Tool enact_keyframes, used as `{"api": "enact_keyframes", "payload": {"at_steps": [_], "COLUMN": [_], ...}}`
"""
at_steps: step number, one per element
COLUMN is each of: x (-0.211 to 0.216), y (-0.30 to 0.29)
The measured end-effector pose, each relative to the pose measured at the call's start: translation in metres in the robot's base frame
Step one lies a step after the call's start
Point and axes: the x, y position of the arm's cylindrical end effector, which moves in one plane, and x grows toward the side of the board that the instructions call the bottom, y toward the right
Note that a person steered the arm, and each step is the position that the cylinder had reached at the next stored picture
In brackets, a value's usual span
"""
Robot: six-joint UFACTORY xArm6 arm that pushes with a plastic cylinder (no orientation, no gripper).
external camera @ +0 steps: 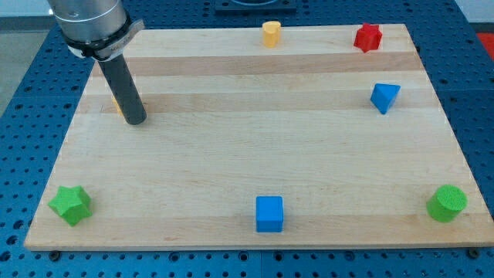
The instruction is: Move the yellow hexagon to the left center of the board
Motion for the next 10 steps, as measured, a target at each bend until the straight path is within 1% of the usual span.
{"api": "enact_keyframes", "payload": {"at_steps": [2, 3, 5, 8, 10], "x": [0.000, -0.002, -0.030, -0.032, -0.032], "y": [0.028, 0.028, 0.013, 0.002, -0.025]}}
